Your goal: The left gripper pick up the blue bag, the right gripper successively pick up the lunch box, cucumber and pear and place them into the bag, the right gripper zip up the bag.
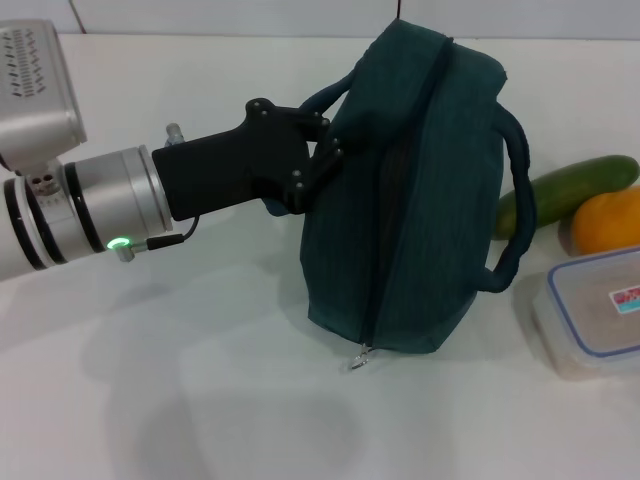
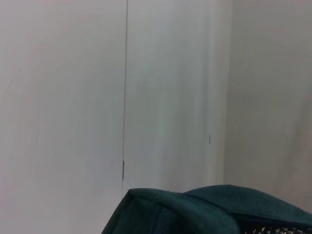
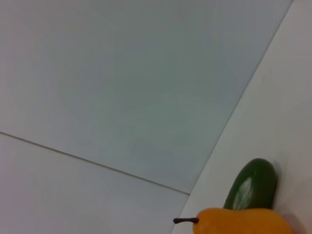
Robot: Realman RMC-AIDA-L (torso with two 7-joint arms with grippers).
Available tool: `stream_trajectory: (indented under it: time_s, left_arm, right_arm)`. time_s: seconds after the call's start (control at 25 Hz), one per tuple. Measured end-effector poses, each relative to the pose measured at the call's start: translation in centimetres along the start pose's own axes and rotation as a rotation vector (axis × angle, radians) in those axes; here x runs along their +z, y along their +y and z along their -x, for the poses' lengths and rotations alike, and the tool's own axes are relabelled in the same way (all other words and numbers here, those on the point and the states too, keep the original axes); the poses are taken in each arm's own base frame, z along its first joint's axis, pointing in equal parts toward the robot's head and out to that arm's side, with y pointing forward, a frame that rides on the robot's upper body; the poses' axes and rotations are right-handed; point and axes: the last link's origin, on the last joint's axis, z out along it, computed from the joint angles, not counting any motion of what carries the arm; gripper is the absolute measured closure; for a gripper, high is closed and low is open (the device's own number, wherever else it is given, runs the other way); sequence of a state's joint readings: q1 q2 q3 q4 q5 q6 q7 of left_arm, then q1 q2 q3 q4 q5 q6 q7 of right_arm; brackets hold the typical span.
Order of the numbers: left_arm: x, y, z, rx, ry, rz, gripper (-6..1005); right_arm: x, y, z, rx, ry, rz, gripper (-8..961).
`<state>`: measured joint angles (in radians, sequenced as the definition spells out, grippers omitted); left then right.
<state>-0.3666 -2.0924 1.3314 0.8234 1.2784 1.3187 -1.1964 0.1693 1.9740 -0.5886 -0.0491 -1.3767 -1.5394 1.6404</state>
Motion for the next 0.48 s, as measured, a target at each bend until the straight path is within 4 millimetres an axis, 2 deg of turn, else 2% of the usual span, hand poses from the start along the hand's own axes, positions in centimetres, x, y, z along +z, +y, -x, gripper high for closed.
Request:
stream_trajectory:
  time_s: [0.48]
  left_arm:
    - [-0.21,0.43,0.0,-0.002,0.01,0.02,959]
  right_arm:
    - [-0.26,0.59,-0.48,0.114,-0.017,0.044,142]
